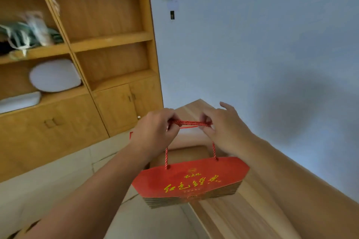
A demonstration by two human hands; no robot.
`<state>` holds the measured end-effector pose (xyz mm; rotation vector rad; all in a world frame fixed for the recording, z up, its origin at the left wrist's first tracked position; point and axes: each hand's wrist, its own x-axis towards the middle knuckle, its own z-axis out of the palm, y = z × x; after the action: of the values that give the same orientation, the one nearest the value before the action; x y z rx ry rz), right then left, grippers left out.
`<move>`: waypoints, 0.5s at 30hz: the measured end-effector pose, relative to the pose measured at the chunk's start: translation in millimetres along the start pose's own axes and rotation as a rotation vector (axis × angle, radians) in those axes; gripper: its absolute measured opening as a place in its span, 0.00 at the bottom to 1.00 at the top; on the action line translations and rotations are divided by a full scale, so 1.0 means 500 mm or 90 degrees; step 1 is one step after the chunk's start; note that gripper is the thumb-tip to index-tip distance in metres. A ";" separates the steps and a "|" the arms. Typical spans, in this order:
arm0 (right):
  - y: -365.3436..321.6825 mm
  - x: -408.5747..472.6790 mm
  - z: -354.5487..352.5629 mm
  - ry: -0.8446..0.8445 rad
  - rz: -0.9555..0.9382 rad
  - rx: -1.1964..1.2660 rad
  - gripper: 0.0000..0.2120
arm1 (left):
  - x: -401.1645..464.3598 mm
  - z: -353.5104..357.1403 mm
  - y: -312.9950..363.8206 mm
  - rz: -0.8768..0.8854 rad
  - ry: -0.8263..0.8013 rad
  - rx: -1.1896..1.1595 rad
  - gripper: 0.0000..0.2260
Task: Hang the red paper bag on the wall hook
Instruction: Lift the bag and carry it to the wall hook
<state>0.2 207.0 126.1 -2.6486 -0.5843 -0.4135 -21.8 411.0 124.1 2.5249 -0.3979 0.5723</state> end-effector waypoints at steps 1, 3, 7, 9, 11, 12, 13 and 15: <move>-0.027 0.009 0.012 0.003 -0.026 0.016 0.06 | -0.015 -0.021 -0.019 -0.024 0.009 0.022 0.06; -0.085 0.020 0.030 0.011 -0.062 0.051 0.03 | -0.042 -0.061 -0.056 -0.077 0.025 0.056 0.06; -0.169 0.044 0.046 -0.019 -0.143 0.028 0.08 | -0.094 -0.119 -0.117 -0.134 0.078 0.078 0.09; -0.198 0.060 0.064 -0.036 -0.166 0.028 0.10 | -0.119 -0.139 -0.141 -0.156 0.102 0.085 0.10; -0.221 0.077 0.093 -0.082 -0.182 0.072 0.09 | -0.141 -0.154 -0.164 -0.180 0.123 0.091 0.10; -0.232 0.083 0.108 -0.100 -0.187 0.103 0.08 | -0.151 -0.161 -0.174 -0.189 0.137 0.090 0.09; -0.242 0.089 0.122 -0.108 -0.182 0.121 0.08 | -0.160 -0.167 -0.185 -0.195 0.151 0.092 0.09; -0.261 0.098 0.146 -0.118 -0.177 0.157 0.07 | -0.177 -0.180 -0.204 -0.200 0.177 0.098 0.10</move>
<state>-1.9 364.4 120.4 -2.3897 -1.0009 -0.1600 -88.5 558.5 110.0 2.5309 0.1464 0.8374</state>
